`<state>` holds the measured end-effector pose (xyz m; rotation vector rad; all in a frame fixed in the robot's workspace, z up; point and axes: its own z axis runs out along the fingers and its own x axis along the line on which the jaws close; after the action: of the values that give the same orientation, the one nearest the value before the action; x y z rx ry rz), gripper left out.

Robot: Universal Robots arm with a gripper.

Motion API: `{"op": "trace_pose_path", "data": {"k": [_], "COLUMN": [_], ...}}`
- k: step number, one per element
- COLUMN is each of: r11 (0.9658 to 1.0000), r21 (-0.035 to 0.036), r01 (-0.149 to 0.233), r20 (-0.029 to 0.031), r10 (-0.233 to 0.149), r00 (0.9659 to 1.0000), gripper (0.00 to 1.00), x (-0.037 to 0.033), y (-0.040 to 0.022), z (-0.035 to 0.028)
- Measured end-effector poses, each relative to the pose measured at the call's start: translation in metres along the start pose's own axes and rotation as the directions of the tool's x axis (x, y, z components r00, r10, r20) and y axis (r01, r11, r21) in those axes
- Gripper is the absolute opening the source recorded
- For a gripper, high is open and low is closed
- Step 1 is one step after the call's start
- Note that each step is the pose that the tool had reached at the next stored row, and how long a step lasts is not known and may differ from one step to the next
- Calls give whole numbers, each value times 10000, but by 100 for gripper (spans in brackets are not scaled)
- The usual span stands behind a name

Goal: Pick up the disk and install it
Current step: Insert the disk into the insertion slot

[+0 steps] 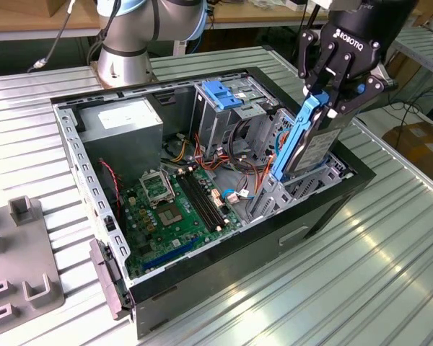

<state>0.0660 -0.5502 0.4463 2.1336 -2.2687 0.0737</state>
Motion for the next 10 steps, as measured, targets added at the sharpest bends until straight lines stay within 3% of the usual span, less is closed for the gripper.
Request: {"op": "trace_pose_path", "data": {"k": [10], "r11": [10000], "r21": [0], "r01": [0], "r20": [0], "r10": [0], "r00": [10000], "gripper": [37], "x": [-4], "y": [2], "z": [99]}}
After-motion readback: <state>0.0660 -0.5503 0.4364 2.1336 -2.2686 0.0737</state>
